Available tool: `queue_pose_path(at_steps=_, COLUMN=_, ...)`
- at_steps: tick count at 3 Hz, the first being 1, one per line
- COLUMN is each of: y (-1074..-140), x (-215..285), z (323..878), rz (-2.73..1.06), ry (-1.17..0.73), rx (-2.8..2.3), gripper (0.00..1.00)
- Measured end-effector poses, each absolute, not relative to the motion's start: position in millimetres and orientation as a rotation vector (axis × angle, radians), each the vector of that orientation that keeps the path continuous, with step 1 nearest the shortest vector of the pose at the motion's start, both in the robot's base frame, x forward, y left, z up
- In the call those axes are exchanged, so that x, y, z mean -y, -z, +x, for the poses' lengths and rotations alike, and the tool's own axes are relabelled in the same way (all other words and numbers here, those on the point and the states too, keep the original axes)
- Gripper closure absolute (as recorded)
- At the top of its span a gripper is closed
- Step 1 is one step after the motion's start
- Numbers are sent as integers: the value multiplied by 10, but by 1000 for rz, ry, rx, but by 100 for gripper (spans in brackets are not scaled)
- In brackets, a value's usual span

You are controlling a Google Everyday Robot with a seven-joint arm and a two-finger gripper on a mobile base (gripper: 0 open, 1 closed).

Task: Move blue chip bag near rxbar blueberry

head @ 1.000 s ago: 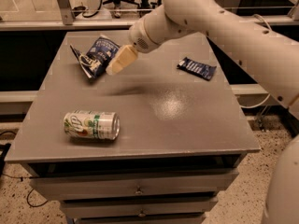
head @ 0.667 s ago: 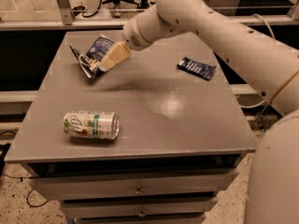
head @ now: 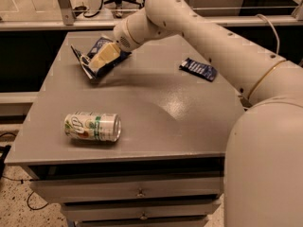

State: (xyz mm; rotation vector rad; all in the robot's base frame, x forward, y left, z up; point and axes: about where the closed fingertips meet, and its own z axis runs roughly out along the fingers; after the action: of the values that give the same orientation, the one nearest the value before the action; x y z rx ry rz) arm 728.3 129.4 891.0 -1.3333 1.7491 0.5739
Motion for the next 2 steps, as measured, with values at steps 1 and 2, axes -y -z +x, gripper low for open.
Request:
queue_pose_path(at_steps=1, y=-8808, x=-1365, z=7327, rz=-1333, ry=-593, rx=-1757, gripper=0)
queue_pose_path(at_steps=2, y=-8750, x=-1402, z=7338, rz=-1327, ry=-604, rx=-1757, gripper=16)
